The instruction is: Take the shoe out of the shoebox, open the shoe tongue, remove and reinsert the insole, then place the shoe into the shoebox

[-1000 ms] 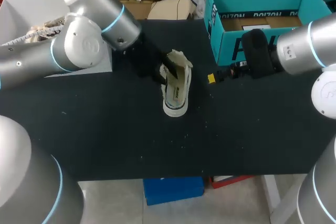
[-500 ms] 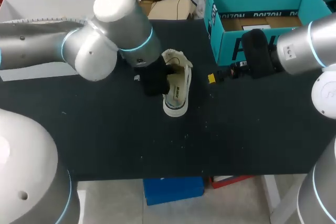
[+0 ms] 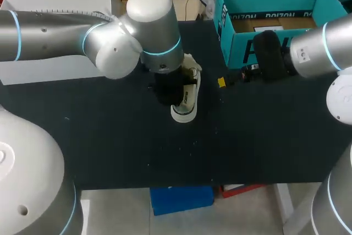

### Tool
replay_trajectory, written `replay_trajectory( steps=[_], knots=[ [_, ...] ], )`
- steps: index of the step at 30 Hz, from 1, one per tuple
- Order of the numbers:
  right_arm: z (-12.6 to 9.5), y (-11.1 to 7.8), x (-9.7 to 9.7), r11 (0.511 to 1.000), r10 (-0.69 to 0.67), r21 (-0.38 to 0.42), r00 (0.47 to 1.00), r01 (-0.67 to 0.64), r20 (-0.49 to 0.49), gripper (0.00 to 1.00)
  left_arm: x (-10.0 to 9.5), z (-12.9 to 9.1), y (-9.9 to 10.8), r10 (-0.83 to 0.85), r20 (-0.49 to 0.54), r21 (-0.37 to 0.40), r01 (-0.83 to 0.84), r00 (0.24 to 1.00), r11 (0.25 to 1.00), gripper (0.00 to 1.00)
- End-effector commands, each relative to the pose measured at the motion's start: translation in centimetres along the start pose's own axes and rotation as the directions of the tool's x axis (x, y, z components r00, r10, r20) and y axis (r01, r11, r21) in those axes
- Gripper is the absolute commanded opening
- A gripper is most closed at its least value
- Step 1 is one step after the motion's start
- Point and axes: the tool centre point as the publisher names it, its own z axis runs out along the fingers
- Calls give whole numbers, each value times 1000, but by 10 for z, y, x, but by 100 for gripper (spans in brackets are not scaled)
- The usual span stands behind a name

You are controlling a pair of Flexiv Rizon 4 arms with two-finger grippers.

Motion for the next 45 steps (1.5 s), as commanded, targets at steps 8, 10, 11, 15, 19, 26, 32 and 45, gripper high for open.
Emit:
replay_trajectory(
  steps=[8,10,11,15,19,26,32,45],
  knots=[
    [1,1,1,1000,1,2,1000,-1,4,100,-7,-2,8,-29,101,16,27,994,1000,0],
    [1,1,1,1000,1,2,1000,-1,4,100,-9,-22,15,-87,262,64,72,961,995,0],
    [1,1,1,1000,1,2,1000,-1,4,100,-10,-32,19,-112,335,75,92,936,993,0],
    [1,1,1,1000,1,2,1000,-1,4,100,-8,-70,39,-228,584,155,169,779,973,0],
    [1,1,1,1000,1,2,1000,-1,4,100,-4,-95,58,-320,720,209,248,616,946,0],
    [1,1,1,1000,1,2,1000,-1,4,100,0,-111,94,-415,796,239,402,440,884,0],
    [1,1,1,1000,1,2,1000,-1,4,100,-4,-110,121,-458,766,183,530,451,828,0],
    [1,1,1,1000,1,2,1000,-1,4,100,-38,-83,153,-405,676,117,454,615,884,0]
  ],
)
